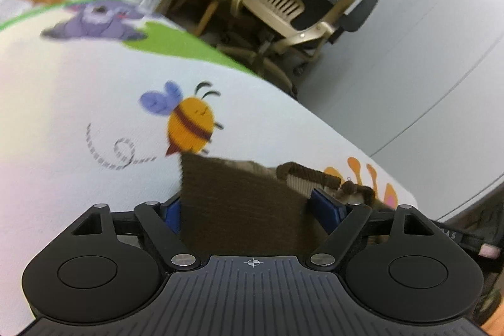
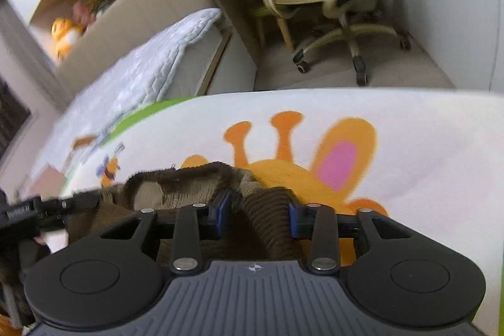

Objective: Fold clothes

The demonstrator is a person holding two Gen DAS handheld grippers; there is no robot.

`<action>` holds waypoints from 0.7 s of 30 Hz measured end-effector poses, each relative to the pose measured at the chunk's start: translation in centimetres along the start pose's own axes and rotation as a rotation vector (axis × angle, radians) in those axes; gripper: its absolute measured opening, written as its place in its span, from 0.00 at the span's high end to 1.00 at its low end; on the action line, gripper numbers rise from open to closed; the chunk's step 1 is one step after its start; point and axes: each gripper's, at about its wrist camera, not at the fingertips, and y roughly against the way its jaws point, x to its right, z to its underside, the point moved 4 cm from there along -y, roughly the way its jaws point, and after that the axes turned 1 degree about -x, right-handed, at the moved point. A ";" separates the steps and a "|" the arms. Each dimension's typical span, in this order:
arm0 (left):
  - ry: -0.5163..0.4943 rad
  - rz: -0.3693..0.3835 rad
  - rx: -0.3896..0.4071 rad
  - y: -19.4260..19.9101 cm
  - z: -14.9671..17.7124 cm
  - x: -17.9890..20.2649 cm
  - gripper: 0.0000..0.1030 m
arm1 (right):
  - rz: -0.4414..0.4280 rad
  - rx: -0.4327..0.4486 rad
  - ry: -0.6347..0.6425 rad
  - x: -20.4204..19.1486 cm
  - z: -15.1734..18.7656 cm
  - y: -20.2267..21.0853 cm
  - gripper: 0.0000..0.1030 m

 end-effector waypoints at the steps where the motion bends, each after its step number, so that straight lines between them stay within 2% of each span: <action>1: -0.015 0.007 -0.003 0.4 0.2 0.2 0.68 | 0.004 -0.004 0.019 -0.5 0.0 0.2 0.84; 2: -0.025 0.025 -0.001 1.2 0.3 0.4 0.76 | -0.007 0.007 0.019 -0.8 0.2 1.1 0.84; 3: -0.036 0.043 0.002 2.1 0.5 0.5 0.79 | -0.027 0.027 0.025 -1.2 0.3 2.5 0.85; 5: -0.059 0.085 0.014 4.3 0.9 1.0 0.80 | -0.062 0.072 0.049 -2.1 0.8 6.0 0.86; 8: -0.106 0.162 0.060 9.8 2.2 2.0 0.81 | -0.096 0.112 0.121 -3.8 3.7 11.8 0.86; 11: -0.145 0.214 0.075 14.7 5.1 2.6 0.80 | -0.129 0.148 0.192 -5.5 6.5 17.4 0.86; 13: -0.177 0.229 0.065 16.9 7.6 2.8 0.80 | -0.127 0.136 0.234 -6.0 9.2 19.1 0.86; 16: -0.227 0.206 0.022 19.1 11.7 2.4 0.75 | -0.053 0.128 0.320 -6.2 13.7 20.2 0.86; 18: -0.240 0.175 -0.026 19.7 14.2 1.6 0.64 | 0.007 0.113 0.406 -6.5 16.6 20.0 0.85; 19: -0.239 0.164 -0.048 20.0 15.3 1.2 0.60 | 0.020 0.096 0.433 -6.5 17.8 20.0 0.84; 21: -0.222 0.158 -0.074 20.8 17.0 0.2 0.47 | 0.037 0.067 0.472 -6.3 20.0 20.1 0.82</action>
